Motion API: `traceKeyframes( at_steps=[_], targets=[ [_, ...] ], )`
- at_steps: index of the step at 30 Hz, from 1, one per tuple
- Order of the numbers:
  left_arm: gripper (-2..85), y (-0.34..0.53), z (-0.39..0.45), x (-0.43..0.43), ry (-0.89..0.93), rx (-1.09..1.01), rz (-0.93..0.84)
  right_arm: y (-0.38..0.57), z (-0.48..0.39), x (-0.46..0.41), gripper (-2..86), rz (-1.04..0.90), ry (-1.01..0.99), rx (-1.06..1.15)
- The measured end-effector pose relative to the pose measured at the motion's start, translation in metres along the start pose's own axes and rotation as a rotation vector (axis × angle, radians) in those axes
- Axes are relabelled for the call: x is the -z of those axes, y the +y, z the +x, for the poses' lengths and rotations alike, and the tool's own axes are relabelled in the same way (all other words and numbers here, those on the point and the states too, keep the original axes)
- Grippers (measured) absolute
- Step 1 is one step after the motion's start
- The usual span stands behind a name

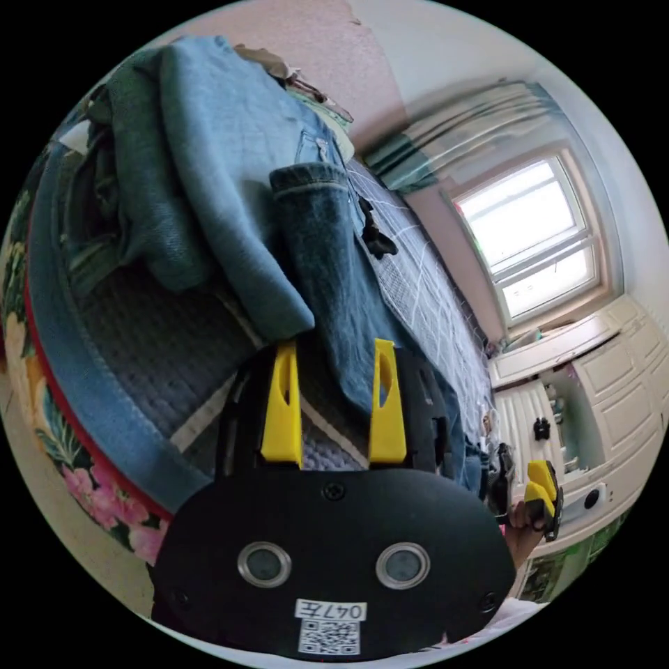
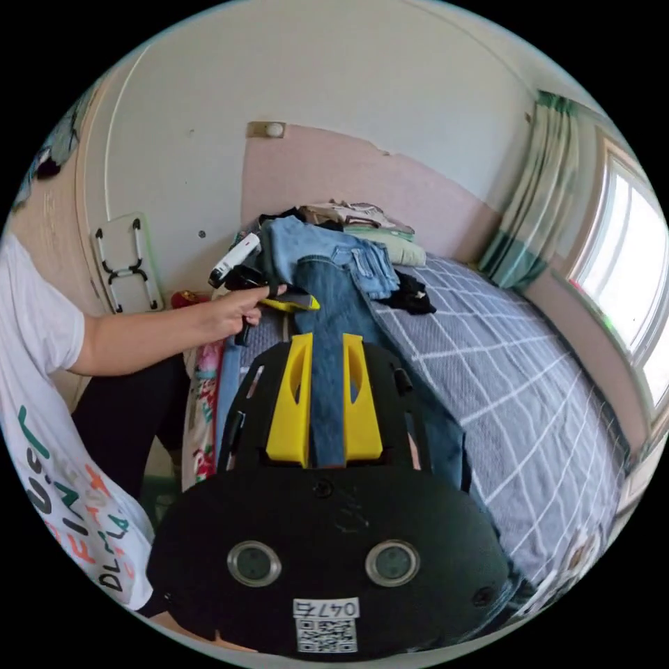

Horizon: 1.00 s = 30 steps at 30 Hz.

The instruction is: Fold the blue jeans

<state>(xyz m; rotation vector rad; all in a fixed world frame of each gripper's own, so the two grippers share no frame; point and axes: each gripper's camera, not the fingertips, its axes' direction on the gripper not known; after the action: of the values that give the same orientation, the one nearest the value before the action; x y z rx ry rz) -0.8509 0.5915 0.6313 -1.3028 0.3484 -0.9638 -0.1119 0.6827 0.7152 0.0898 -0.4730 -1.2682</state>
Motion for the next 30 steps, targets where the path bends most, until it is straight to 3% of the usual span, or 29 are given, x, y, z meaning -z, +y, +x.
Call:
traceKeyframes(
  at_steps=[2,4,6,9,14,19,24,30],
  targets=[
    [1.0,-0.004,0.006,0.002,0.023,-0.019,0.013,-0.055,-0.017,-0.043,2.6,0.007,0.073,0.084],
    [0.2,-0.003,0.038,0.008,-0.114,-0.184,0.055,-0.094,-0.021,-0.072,3.0,0.006,0.106,0.115],
    [-0.2,0.010,0.096,0.000,-0.391,-0.502,0.114,-0.133,-0.021,-0.102,4.1,-0.009,0.077,0.142],
    [-0.1,0.037,0.129,-0.021,-0.518,-0.694,0.141,-0.198,-0.020,-0.163,5.9,-0.073,0.013,0.175],
    [0.6,0.049,0.135,-0.023,-0.482,-0.716,0.153,-0.287,-0.037,-0.305,7.6,-0.265,-0.134,0.310],
    [0.9,0.037,0.115,-0.001,-0.328,-0.635,0.148,-0.348,-0.065,-0.394,7.5,-0.449,-0.305,0.550],
    [1.3,0.028,0.102,0.017,-0.236,-0.586,0.140,-0.403,-0.078,-0.470,7.9,-0.452,-0.225,0.704],
    [1.2,0.017,0.097,0.031,-0.210,-0.577,0.122,-0.426,-0.090,-0.591,8.4,-0.609,-0.314,0.850]
  ],
)
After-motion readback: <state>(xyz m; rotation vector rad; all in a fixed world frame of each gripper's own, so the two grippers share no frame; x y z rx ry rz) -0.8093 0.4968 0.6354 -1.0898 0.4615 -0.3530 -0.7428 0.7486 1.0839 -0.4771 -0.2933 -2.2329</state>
